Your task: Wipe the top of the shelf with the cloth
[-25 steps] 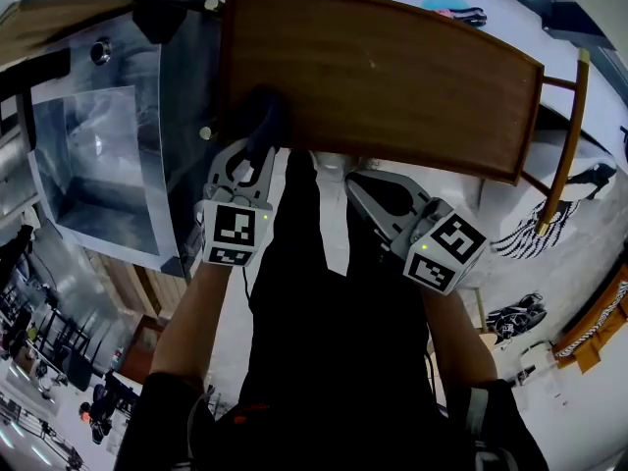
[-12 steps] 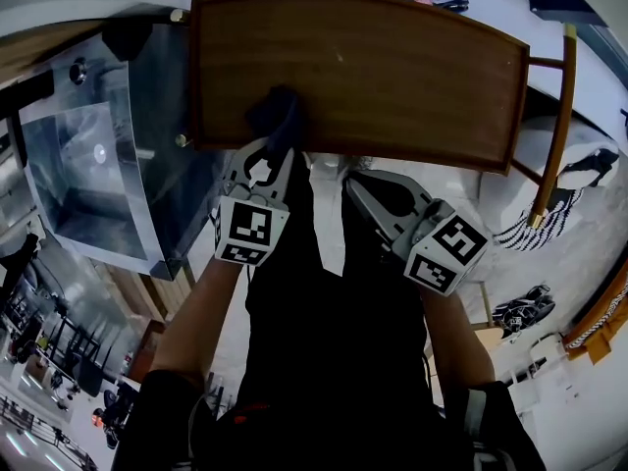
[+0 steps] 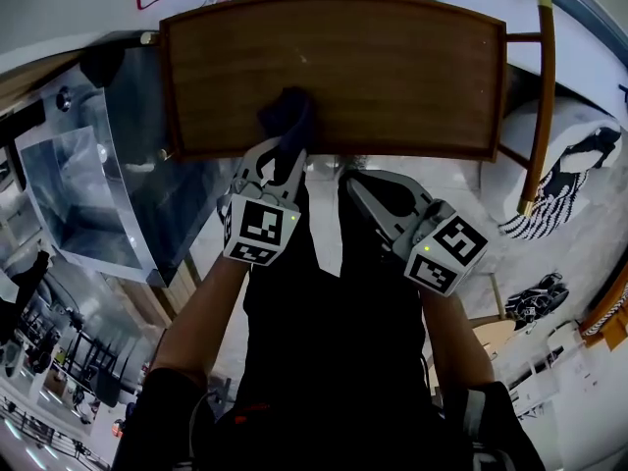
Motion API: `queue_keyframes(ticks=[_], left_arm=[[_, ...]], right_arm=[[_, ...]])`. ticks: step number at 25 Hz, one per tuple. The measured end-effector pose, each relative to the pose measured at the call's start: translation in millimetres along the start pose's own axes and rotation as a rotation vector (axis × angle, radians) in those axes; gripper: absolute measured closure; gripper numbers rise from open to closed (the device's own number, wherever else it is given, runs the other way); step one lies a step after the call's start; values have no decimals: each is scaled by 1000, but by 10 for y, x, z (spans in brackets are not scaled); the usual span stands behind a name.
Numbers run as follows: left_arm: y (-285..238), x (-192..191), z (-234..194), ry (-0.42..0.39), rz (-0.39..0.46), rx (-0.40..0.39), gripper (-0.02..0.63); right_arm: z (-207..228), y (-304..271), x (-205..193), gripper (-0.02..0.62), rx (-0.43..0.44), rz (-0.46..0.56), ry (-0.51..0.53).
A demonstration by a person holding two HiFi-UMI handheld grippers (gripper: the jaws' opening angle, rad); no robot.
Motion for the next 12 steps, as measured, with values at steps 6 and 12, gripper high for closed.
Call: queue_keyframes(ticks=[6, 12], left_arm=[[-187, 193, 178, -39, 3, -37, 537], [-415, 391, 388, -84, 10, -87, 537]], right_arm=[[134, 239, -36, 592, -23, 38, -23], [266, 472, -99, 592, -51, 75, -49]])
Point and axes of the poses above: the fingertips, and each gripper's own axes: y backward along the fingers, z to its right, x out of its top, the point moved 10 cm from there along y, backward along the fingers, and after that the axes turned 4 degrees about -x, right-handed, at the moved point
